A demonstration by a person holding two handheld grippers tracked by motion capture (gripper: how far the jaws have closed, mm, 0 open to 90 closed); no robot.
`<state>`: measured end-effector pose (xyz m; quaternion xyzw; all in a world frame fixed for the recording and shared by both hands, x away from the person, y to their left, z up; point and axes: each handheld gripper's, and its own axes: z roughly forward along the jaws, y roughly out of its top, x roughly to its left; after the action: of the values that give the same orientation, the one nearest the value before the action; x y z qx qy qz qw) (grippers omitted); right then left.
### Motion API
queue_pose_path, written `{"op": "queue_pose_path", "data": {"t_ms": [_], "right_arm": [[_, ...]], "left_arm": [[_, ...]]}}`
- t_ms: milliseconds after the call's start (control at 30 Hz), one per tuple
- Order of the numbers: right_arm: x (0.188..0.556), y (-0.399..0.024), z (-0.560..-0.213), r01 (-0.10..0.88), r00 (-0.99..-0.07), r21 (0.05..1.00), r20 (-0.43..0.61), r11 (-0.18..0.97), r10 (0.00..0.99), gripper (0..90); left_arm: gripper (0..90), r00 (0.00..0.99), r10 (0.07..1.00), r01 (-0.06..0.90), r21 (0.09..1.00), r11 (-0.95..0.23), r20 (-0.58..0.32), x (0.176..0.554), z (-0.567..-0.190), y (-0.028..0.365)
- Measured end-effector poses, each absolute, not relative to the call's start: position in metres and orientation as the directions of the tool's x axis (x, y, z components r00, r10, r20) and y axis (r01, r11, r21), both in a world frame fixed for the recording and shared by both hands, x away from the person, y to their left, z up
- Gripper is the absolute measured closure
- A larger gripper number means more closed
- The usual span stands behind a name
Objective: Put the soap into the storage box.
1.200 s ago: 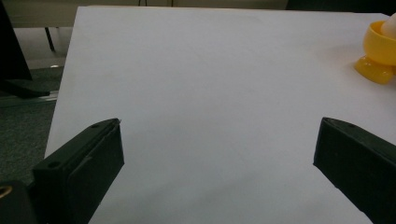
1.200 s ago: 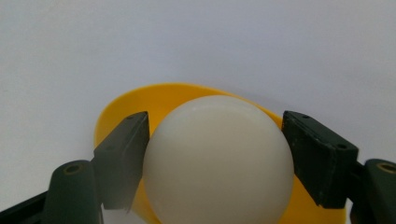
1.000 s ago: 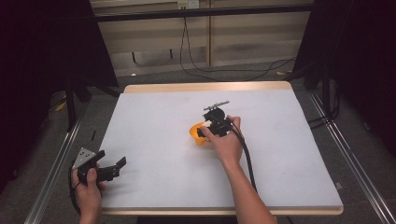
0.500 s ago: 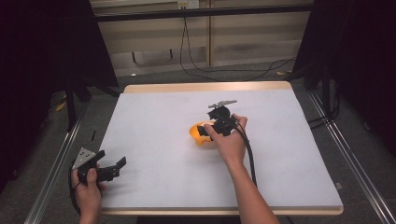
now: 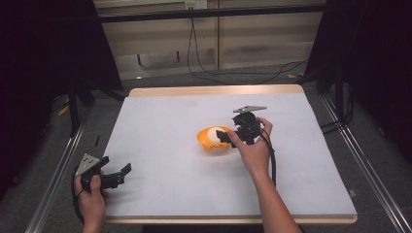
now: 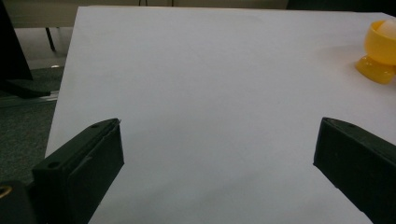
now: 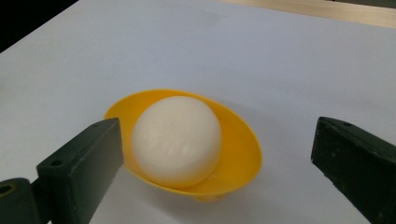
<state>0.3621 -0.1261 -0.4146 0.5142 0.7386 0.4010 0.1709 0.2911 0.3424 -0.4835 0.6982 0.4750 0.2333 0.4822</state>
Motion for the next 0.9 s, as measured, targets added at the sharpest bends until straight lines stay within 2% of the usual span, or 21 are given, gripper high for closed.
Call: {"op": "queue_pose_path", "data": {"t_ms": [300,900], "right_arm": [[0.35,-0.143,-0.417,0.591,-0.397,0.793,0.129,0.145,0.909,0.3],[0.329,-0.186,-0.433,0.603,-0.336,0.791,0.137,0.101,0.932,1.5]], "left_arm": [[1.4,0.44,0.888,0.438,0.895,-0.084,-0.132,0.291,-0.483,0.343],[1.4,0.439,0.889,0.436,0.896,-0.083,-0.132,0.291,-0.484,0.342]]}}
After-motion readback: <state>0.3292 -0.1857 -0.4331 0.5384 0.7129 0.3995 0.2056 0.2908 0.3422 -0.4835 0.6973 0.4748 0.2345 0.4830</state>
